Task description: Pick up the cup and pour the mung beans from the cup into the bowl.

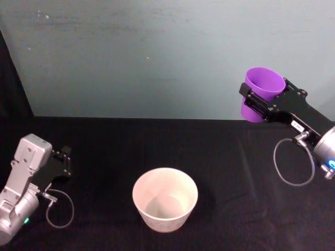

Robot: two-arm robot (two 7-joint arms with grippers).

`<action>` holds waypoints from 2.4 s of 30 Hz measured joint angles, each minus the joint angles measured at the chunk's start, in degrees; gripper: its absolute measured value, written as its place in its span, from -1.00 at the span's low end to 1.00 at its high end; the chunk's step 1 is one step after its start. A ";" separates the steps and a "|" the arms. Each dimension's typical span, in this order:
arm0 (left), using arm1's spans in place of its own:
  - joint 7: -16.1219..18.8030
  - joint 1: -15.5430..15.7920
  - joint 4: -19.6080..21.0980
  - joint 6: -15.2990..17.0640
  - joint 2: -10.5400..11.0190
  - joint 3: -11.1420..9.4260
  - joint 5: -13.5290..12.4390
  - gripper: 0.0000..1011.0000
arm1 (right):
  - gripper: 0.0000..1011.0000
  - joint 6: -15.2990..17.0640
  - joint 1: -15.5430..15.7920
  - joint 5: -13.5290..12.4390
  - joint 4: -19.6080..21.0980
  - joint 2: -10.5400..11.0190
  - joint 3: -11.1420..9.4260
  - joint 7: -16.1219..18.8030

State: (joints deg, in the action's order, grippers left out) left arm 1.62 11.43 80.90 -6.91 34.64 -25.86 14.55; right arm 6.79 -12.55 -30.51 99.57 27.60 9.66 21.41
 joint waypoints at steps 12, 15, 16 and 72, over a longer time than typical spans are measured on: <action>0.00 0.00 0.00 0.00 0.00 0.00 0.00 -1.00 | 0.46 0.00 0.00 0.00 0.00 0.00 0.00 0.00; 0.00 0.00 0.00 0.00 0.00 0.00 0.00 -1.00 | 0.46 0.00 0.00 0.00 0.00 0.00 0.00 0.00; 0.00 0.00 0.00 0.00 0.00 0.00 0.00 -1.00 | 0.46 0.00 0.00 0.00 0.00 0.00 0.00 0.00; 0.00 0.00 0.00 0.00 0.00 0.00 0.00 -1.00 | 0.46 0.00 0.00 0.00 0.00 0.00 0.00 0.00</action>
State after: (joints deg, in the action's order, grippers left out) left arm 1.62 11.43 80.90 -6.91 34.64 -25.86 14.55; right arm 6.79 -12.55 -30.51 99.57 27.60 9.66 21.40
